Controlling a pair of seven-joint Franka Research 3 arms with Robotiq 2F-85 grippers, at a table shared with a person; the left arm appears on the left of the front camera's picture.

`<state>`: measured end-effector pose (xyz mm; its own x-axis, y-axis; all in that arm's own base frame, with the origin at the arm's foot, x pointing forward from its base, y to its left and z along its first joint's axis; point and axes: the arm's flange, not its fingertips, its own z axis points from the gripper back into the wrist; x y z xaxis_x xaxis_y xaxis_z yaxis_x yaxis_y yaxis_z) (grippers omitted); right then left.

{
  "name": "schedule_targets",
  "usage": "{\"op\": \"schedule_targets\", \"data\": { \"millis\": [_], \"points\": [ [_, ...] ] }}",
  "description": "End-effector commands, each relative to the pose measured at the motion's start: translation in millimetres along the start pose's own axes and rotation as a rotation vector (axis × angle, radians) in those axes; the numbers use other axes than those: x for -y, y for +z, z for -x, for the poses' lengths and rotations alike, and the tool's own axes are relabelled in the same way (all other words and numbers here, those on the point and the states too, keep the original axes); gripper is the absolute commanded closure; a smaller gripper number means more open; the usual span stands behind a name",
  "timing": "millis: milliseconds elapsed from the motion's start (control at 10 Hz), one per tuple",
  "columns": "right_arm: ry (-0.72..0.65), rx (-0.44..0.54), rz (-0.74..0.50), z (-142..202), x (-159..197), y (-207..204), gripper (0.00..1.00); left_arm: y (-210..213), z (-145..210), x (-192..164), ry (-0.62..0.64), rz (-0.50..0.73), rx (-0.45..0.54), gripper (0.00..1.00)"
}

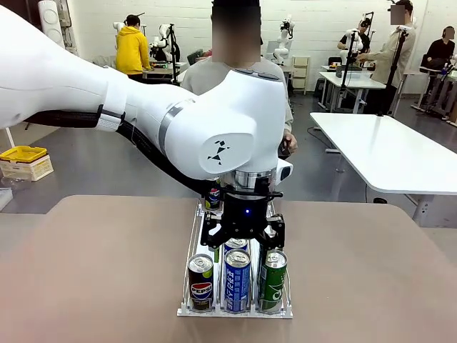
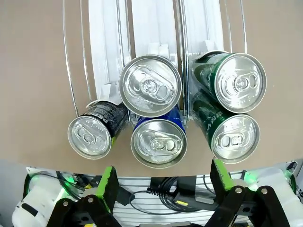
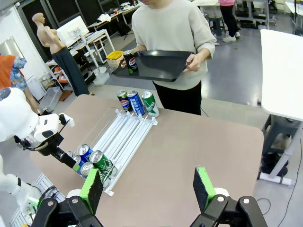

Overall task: Retrieve and hand over the desired beverage to the person.
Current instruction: Pick up another can of the same type that the person held from the Automatic Can Dispenser.

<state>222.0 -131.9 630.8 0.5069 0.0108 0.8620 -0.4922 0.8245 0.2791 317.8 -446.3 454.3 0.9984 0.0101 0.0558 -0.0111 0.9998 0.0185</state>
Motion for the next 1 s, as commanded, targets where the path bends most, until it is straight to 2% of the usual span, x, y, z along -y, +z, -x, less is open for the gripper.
{"op": "schedule_targets", "data": {
  "millis": [0,900],
  "points": [
    [0.007,0.008,-0.024,1,1,-3,0.0,0,-3,7,0.009,-0.013,0.028,0.0],
    [0.007,0.008,-0.024,1,1,-3,0.0,-14,-17,-11,-0.038,0.033,0.024,0.0]
  ]
}}
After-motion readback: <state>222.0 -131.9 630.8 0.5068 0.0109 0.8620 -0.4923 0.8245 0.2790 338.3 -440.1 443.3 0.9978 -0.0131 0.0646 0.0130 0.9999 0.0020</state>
